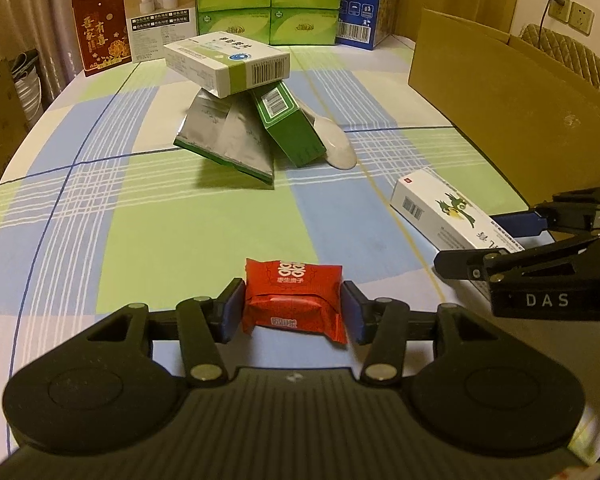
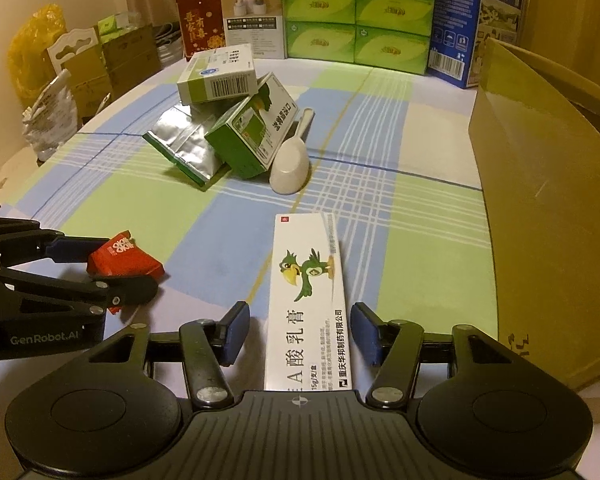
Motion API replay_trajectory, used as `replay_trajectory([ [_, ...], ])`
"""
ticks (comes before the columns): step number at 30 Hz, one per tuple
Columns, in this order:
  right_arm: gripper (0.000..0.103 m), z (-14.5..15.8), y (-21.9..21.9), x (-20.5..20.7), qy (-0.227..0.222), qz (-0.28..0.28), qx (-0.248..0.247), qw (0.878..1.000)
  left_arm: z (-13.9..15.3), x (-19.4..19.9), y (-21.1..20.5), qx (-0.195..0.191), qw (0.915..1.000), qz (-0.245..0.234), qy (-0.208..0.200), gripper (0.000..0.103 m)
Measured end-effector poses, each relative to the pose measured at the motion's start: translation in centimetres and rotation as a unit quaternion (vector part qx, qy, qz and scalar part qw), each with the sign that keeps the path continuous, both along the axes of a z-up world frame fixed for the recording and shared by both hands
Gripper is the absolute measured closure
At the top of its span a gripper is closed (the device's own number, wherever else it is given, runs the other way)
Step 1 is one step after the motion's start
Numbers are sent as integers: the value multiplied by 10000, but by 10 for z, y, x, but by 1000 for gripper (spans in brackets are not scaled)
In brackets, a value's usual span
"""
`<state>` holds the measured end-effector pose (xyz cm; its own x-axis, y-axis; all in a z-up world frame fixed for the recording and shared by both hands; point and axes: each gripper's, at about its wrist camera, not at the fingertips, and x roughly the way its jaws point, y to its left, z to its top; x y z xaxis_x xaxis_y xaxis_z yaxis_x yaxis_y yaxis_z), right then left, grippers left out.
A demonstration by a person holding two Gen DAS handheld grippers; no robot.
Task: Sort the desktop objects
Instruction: 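Lift the cream box and red packet off the table with both tools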
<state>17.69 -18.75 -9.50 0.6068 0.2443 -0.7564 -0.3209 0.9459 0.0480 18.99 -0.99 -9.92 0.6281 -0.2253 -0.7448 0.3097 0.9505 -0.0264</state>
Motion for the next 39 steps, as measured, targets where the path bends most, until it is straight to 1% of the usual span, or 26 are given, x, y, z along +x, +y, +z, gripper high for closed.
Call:
replay_trajectory([
  [1, 51, 0, 0, 0, -3, -2, 1, 10000, 0, 0, 0, 8, 10000, -2, -4, 55],
  [2, 55, 0, 0, 0, -7, -4, -5, 10000, 0, 0, 0, 3, 10000, 0, -9, 53],
  [4, 61, 0, 1, 0, -23, 3, -39, 10000, -1, 1, -1, 25, 10000, -6, -19, 53],
  [8, 67, 0, 1, 1, -21, -4, -74, 10000, -1, 1, -2, 94, 9999, -26, -40, 52],
  [10, 67, 0, 2, 1, -29, -5, -91, 10000, -1, 2, -3, 104, 9999, -20, -50, 54],
  [11, 67, 0, 3, 1, -33, 6, -102, 9999, -1, 2, -3, 117, 9999, -19, -60, 58],
  [12, 67, 0, 4, 1, -29, 17, -102, 9999, -1, 2, -3, 127, 9999, -19, -67, 58],
  [14, 68, 2, 4, -1, -35, 25, -57, 10000, 0, 2, -4, 166, 9998, -12, -72, 64],
  [16, 68, 5, 4, -3, -122, 17, -52, 9999, 1, 1, -4, 171, 9998, 16, -88, 65],
  [20, 68, 9, 4, -4, -192, -32, 10, 9998, 2, 1, -2, 106, 9999, 72, -59, 66],
  [39, 68, 11, 6, -6, -197, -42, 89, 9998, 5, 0, -3, -11, 9999, 111, -23, 66],
])
